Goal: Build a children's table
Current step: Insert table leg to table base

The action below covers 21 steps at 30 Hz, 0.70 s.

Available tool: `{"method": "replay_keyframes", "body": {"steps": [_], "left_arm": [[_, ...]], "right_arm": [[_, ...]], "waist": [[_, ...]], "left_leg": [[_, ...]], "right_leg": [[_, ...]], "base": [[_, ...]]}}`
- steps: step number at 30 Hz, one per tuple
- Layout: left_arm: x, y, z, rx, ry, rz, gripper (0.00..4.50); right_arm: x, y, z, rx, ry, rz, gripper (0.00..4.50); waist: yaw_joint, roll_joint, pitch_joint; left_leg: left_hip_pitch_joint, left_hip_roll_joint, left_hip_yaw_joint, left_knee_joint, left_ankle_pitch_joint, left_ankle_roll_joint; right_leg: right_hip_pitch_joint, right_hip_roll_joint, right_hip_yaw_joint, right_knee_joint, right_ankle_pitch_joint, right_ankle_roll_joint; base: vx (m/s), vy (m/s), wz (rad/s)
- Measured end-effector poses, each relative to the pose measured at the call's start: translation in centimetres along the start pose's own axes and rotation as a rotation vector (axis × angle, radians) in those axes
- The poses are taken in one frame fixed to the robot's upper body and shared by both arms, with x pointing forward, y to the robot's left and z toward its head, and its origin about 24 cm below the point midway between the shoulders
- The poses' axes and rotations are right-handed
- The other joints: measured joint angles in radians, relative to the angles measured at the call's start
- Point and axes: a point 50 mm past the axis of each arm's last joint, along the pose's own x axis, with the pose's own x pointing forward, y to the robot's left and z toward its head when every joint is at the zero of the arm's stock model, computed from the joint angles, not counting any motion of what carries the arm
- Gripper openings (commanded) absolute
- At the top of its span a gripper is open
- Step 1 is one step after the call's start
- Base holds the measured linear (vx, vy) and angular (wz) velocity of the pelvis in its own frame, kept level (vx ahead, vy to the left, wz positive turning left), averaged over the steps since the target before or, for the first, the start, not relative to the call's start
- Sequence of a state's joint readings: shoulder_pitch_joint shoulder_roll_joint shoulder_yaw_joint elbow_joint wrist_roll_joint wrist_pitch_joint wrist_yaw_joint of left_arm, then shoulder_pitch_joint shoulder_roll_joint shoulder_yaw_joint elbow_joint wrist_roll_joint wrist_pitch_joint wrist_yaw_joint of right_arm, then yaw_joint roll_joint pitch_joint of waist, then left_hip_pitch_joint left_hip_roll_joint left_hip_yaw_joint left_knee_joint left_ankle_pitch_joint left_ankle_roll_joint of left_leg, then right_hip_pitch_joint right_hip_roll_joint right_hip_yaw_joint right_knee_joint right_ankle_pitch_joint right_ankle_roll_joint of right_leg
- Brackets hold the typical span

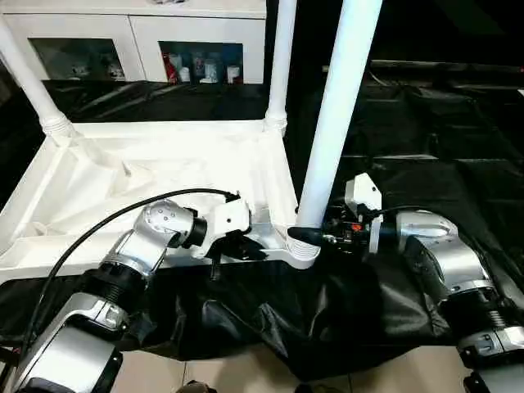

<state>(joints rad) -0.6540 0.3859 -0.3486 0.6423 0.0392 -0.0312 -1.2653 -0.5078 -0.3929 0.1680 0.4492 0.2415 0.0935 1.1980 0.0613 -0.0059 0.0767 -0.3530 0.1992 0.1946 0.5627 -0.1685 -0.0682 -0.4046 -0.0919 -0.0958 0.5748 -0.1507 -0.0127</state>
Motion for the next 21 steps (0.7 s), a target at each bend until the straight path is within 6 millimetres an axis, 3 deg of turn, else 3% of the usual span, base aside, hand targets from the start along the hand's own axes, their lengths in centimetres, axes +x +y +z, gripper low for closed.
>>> {"method": "replay_keyframes", "body": {"steps": [8, 17, 21], "left_arm": [[0.1, 0.2, 0.2, 0.003, 0.003, 0.017, 0.0], [1.0, 0.2, 0.8, 0.018, -0.008, 0.004, 0.0], [1.1, 0.2, 0.9, 0.019, -0.007, 0.002, 0.0]], "right_arm": [[0.1, -0.4, -0.4, 0.14, -0.097, -0.086, 1.87], [-1.4, 0.6, -1.7, 0.21, -0.164, -0.176, 1.87], [-1.6, 1.3, -2.1, 0.214, -0.173, -0.208, 1.87]], "waist": [[0.0, 0.003, 0.004], [0.024, 0.006, 0.004], [0.027, 0.006, 0.004]], "left_leg": [[-0.001, 0.0, 0.0, 0.001, 0.0, 0.0], [-0.003, 0.0, 0.001, 0.0, 0.0, 0.0], [-0.003, 0.0, 0.001, 0.0, 0.0, 0.0]], "right_leg": [[0.0, 0.0, 0.0, 0.0, 0.0, 0.0], [0.0, 0.0, 0.001, 0.0, 0.0, 0.0], [0.0, 0.0, 0.001, 0.0, -0.001, 0.0]], "base": [[0.0, 0.0, 0.0], [0.0, 0.0, 0.0], [0.0, 0.0, 0.0]]}}
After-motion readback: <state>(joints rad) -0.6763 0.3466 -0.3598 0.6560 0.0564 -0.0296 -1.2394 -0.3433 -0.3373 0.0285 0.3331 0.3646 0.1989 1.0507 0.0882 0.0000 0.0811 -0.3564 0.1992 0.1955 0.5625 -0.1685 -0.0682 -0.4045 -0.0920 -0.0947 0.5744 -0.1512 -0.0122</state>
